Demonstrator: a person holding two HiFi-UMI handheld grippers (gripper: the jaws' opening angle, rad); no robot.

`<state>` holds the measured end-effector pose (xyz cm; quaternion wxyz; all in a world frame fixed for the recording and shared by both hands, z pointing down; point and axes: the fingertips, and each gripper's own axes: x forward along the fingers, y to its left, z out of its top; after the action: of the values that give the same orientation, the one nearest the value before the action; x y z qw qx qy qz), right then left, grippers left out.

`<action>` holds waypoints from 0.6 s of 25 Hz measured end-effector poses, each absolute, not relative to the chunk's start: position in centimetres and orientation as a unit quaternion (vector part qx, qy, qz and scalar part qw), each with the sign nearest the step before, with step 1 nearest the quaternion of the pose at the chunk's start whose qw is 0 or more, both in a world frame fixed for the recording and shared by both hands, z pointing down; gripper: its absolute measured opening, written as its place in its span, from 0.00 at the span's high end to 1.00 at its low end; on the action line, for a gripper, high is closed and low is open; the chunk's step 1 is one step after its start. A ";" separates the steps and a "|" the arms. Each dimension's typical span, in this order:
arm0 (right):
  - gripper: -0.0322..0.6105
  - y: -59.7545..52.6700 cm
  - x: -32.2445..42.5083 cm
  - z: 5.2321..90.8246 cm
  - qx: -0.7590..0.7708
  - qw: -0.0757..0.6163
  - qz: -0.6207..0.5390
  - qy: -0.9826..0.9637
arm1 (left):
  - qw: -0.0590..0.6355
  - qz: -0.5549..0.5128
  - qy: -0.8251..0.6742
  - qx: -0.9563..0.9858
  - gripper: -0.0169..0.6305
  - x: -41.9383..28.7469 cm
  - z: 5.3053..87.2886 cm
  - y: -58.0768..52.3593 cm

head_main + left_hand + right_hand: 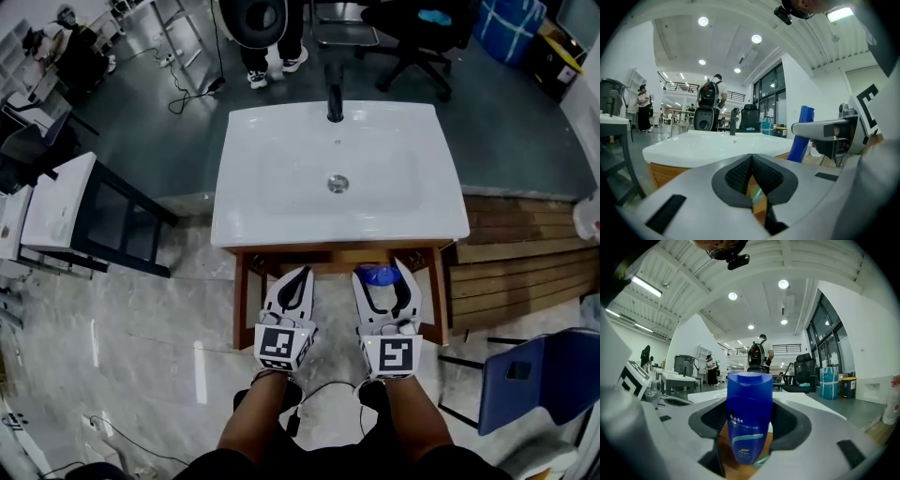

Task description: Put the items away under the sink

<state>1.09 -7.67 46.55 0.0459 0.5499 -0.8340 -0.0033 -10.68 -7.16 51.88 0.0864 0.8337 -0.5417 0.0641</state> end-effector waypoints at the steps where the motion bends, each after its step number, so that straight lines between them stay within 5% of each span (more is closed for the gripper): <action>1: 0.52 -7.8 0.8 47.8 0.548 0.047 -0.005 -0.835 | 0.087 0.063 -0.544 0.833 0.95 -10.8 53.3 -7.3; 15: 0.52 -11.1 -4.1 65.5 0.552 0.043 -0.019 -0.833 | 0.068 0.059 -0.578 0.811 0.95 -14.5 74.2 -10.8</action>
<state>-4.06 -11.08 65.47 0.0425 0.5517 -0.8327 -0.0189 -14.51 -10.79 74.23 0.0678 0.8114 -0.5776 0.0588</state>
